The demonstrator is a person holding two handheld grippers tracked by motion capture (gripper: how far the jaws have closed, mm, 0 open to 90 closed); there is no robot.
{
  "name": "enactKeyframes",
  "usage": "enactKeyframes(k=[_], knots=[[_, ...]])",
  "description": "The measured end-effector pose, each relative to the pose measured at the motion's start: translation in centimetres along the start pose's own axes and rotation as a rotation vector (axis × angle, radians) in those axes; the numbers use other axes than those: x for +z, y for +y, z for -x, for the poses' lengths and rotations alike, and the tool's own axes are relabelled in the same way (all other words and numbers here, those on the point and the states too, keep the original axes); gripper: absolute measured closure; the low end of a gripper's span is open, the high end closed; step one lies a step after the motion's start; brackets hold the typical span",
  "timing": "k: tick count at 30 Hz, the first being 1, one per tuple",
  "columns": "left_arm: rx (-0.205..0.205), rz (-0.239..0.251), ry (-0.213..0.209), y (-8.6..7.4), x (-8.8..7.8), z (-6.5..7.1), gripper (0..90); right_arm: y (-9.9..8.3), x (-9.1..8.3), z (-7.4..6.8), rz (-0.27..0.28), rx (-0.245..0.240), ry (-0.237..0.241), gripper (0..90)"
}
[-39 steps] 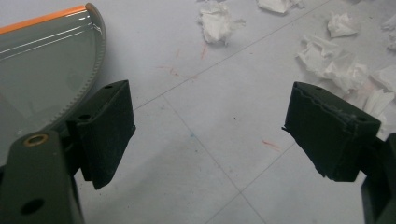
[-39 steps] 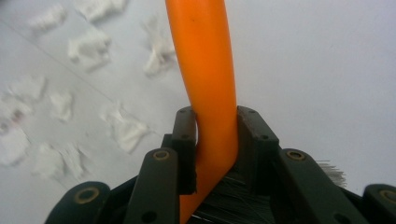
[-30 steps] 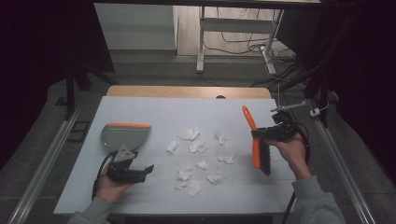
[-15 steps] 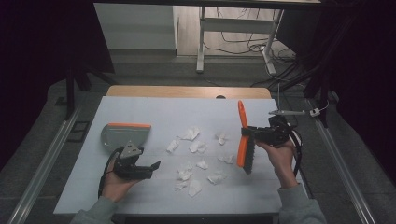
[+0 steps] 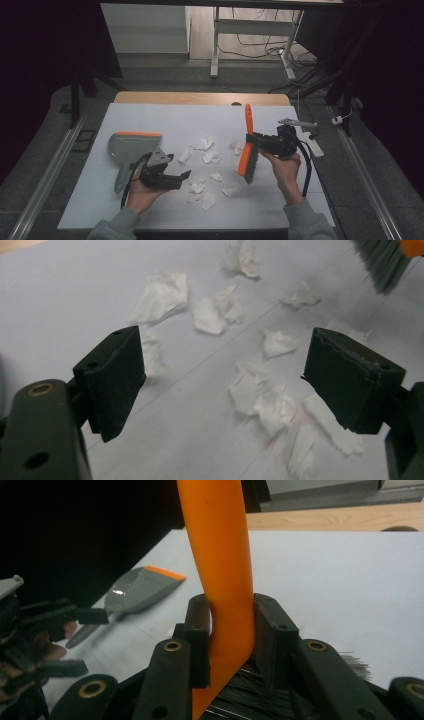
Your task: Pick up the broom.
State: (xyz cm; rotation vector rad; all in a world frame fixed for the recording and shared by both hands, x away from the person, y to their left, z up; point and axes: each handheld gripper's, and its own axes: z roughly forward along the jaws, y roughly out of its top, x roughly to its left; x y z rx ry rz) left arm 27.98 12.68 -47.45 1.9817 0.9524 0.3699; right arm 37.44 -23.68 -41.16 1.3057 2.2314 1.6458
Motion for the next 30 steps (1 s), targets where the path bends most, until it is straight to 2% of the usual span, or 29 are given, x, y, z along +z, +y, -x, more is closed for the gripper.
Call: enactKeyframes(k=[3,5,8,13,16,21,26,30], knots=[[0.012,0.008,-0.029,0.8,0.6,0.8,17.6,-0.2,0.5,-0.5,0.009,-0.005,0.000,69.8],[0.025,0.014,-0.048,1.2,1.0,1.5,17.7,-0.4,1.1,-0.9,0.004,0.000,0.017,69.8],[0.056,0.033,-0.085,2.0,1.5,2.9,18.3,-0.5,1.8,-1.4,0.014,-0.008,0.014,69.8],[0.093,0.035,-0.129,2.9,3.0,4.9,19.6,-0.8,2.4,-2.0,0.051,0.013,0.027,69.8],[0.124,0.034,-0.135,3.2,4.3,6.0,22.9,-0.9,2.6,-2.3,0.047,0.007,0.035,69.8],[0.124,0.040,-0.142,3.5,6.3,7.1,23.7,-1.4,2.7,-2.4,0.089,0.037,0.031,69.8],[0.108,0.073,-0.142,3.6,7.6,7.7,28.1,-1.9,2.7,-2.4,0.117,0.048,0.018,69.8],[0.080,0.089,-0.121,3.5,8.6,7.8,36.1,-2.4,2.8,-2.2,0.145,0.108,0.049,69.7]])
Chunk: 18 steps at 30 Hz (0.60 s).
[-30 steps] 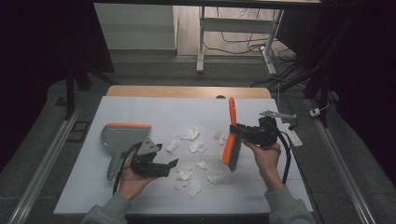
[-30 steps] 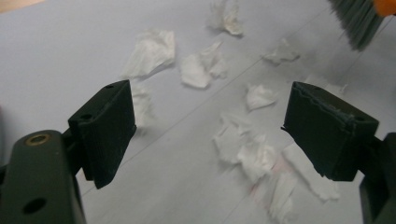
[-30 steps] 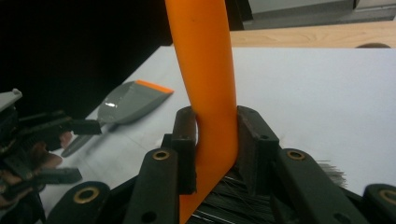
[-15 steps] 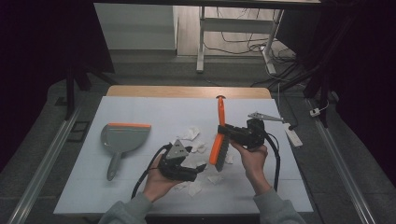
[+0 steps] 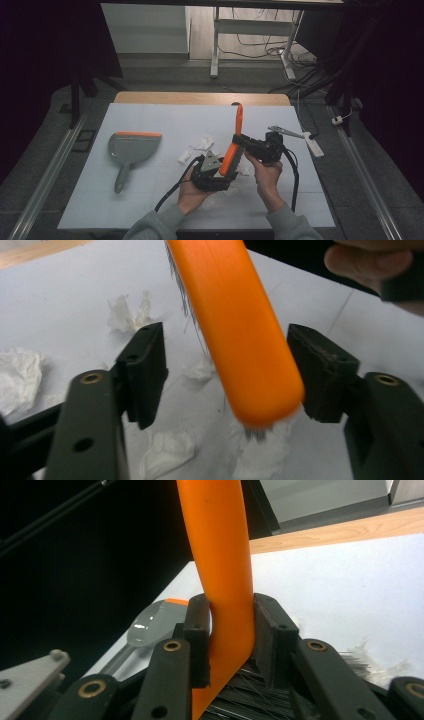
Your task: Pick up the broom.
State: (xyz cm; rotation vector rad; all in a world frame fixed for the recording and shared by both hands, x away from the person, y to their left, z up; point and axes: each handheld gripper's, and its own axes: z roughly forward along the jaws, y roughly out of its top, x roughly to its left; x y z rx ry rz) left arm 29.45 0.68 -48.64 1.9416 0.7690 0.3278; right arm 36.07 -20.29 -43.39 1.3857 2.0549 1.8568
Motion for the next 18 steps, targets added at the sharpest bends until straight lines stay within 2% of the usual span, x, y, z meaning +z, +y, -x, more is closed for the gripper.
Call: enactKeyframes(k=[1,3,6,7,10,12,15,18], knots=[[-0.006,0.018,0.014,-0.1,0.2,0.0,39.7,-0.1,0.1,0.0,0.003,0.002,0.002,69.7],[-0.010,0.023,0.025,-0.1,0.4,-0.1,48.2,-0.3,0.1,0.0,0.008,0.012,0.007,69.7],[-0.026,0.041,0.004,-0.1,0.4,-0.4,62.1,-0.4,0.0,-0.2,0.016,0.021,0.016,69.8],[-0.016,0.047,0.024,-0.1,0.3,-0.4,68.0,-0.4,0.0,-0.3,0.020,0.022,0.015,69.7],[-0.015,0.044,0.046,-0.1,0.1,-0.5,73.6,-0.5,-0.1,-0.4,0.026,0.017,0.018,69.7],[-0.052,0.044,0.032,0.0,-0.4,-1.5,76.6,-0.4,-0.4,-0.6,0.034,0.016,0.029,69.6],[-0.044,0.039,0.032,0.0,-0.6,-1.7,77.4,-0.4,-0.4,-0.8,0.034,0.011,0.037,69.5],[-0.041,0.021,0.020,0.1,-0.8,-1.9,78.1,-0.4,-0.3,-1.0,0.028,-0.014,0.036,68.9]])
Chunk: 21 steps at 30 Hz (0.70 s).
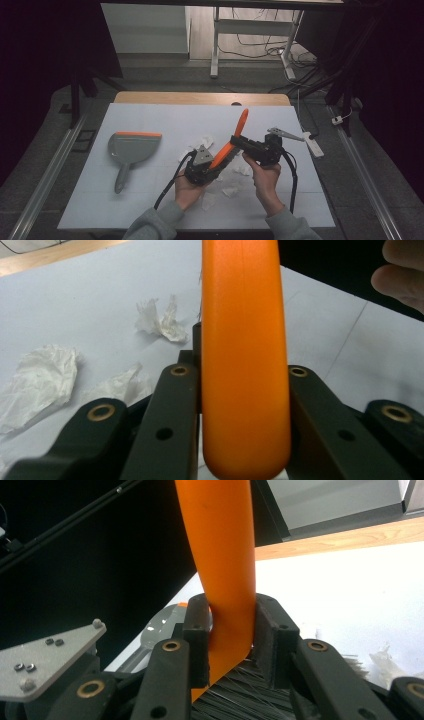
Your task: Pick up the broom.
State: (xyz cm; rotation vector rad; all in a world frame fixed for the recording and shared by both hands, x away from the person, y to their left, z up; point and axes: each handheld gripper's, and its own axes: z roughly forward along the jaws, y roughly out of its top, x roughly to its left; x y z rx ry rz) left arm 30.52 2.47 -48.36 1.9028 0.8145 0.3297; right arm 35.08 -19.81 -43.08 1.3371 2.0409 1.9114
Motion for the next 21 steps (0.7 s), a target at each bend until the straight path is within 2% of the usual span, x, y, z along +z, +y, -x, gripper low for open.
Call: enactKeyframes(k=[3,4,5,6,8,9,11,12,13,14,15,16,18,19,21], knots=[[0.012,-0.019,-0.011,0.1,-0.3,-0.4,78.4,0.0,0.1,0.0,-0.013,-0.013,-0.005,66.9],[0.014,-0.033,-0.013,0.2,-0.7,-0.8,78.4,0.2,0.0,0.0,-0.022,-0.035,-0.018,58.6],[0.014,-0.033,-0.013,0.2,-0.7,-0.8,78.5,0.3,-0.1,-0.1,-0.026,-0.050,-0.023,56.3],[0.032,-0.027,0.004,0.2,-1.3,-0.9,78.5,0.5,-0.3,-0.2,-0.027,-0.071,-0.018,53.9],[0.037,-0.029,0.000,0.4,-1.7,-1.1,78.5,1.0,-0.8,-0.4,-0.040,-0.127,-0.017,47.4],[0.055,-0.035,0.008,0.6,-2.3,-1.3,78.5,1.2,-1.1,-0.6,-0.052,-0.162,-0.020,44.3],[0.065,-0.044,0.002,0.8,-2.7,-1.5,78.6,1.6,-1.7,-0.9,-0.080,-0.240,-0.040,38.1],[0.073,-0.049,0.001,0.8,-2.9,-1.6,78.6,1.6,-1.7,-0.9,-0.080,-0.240,-0.040,38.1],[0.091,-0.073,-0.011,1.0,-3.4,-2.0,78.5,1.9,-2.3,-1.1,-0.106,-0.314,-0.050,36.4],[0.091,-0.073,-0.011,1.0,-3.4,-2.0,78.5,1.9,-2.3,-1.1,-0.106,-0.314,-0.050,36.4],[0.109,-0.103,-0.015,1.1,-3.8,-2.3,78.6,2.2,-2.9,-1.3,-0.142,-0.371,-0.043,35.2],[0.109,-0.103,-0.015,1.1,-3.8,-2.3,78.5,2.4,-3.1,-1.4,-0.160,-0.394,-0.031,35.1],[0.131,-0.150,-0.018,1.2,-4.2,-2.8,78.5,2.6,-3.5,-1.6,-0.197,-0.436,-0.002,34.9],[0.131,-0.150,-0.018,1.2,-4.2,-2.8,78.5,2.6,-3.7,-1.7,-0.208,-0.462,0.012,34.7],[0.138,-0.185,-0.023,1.3,-4.3,-3.1,78.5,2.6,-3.9,-2.0,-0.214,-0.511,0.024,34.5]])
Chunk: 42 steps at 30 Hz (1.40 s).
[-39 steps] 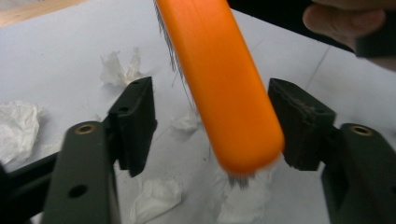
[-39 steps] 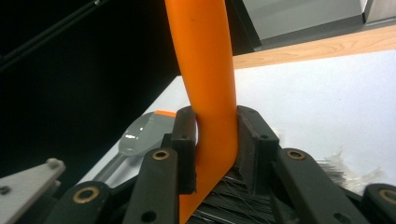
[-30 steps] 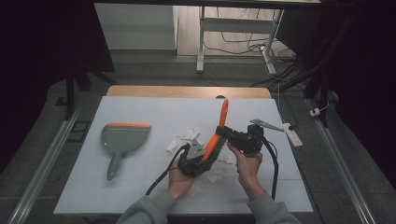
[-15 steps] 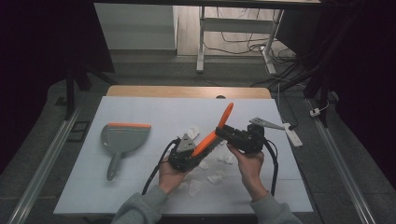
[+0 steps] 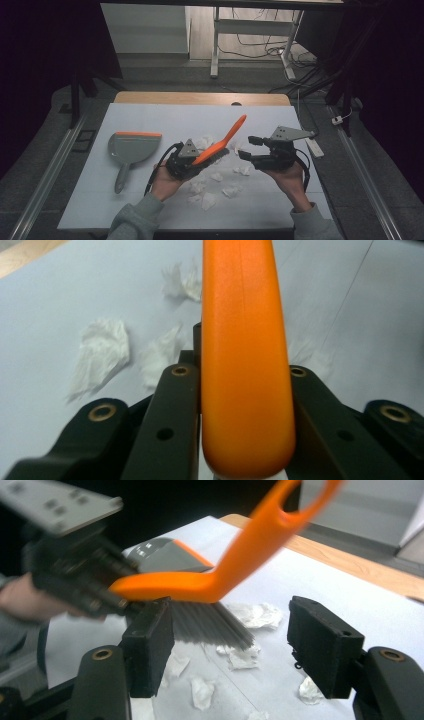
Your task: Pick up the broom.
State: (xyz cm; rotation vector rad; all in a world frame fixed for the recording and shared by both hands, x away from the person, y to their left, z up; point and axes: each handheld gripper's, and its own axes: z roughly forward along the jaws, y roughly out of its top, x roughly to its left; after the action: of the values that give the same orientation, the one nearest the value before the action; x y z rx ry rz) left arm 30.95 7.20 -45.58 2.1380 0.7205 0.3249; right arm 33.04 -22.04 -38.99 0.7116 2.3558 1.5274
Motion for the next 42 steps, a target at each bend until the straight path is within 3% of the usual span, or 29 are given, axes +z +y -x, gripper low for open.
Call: enactKeyframes(k=[2,6,12,16,21,32,34,37,42], knots=[[0.024,-0.038,0.013,0.0,-0.2,0.0,78.5,0.0,-0.1,-0.2,-0.008,-0.030,-0.004,34.3],[0.048,-0.087,-0.002,0.0,-0.4,-0.1,78.5,0.1,0.0,-0.5,-0.025,-0.059,0.001,33.8],[0.100,-0.174,-0.039,0.4,-0.2,0.0,78.4,0.2,0.8,-1.8,-0.119,-0.180,-0.024,34.2],[0.150,-0.230,-0.035,0.6,0.3,0.6,78.4,0.5,1.5,-3.2,-0.178,-0.260,-0.017,34.3],[0.207,-0.274,-0.034,1.0,0.8,1.4,78.4,0.5,2.2,-4.0,-0.228,-0.312,-0.002,34.2],[0.296,-0.316,-0.041,1.4,1.8,3.3,78.4,-0.5,4.2,-3.7,-0.367,-0.349,0.026,36.0],[0.308,-0.317,-0.042,1.6,1.7,3.6,78.4,-1.0,4.9,-3.7,-0.413,-0.357,0.044,36.8],[0.318,-0.306,-0.044,1.8,1.5,3.9,78.4,-1.3,5.4,-3.8,-0.440,-0.374,0.043,38.3],[0.334,-0.306,-0.041,1.9,1.3,4.0,78.3,-1.9,5.9,-3.8,-0.463,-0.414,0.067,52.0]])
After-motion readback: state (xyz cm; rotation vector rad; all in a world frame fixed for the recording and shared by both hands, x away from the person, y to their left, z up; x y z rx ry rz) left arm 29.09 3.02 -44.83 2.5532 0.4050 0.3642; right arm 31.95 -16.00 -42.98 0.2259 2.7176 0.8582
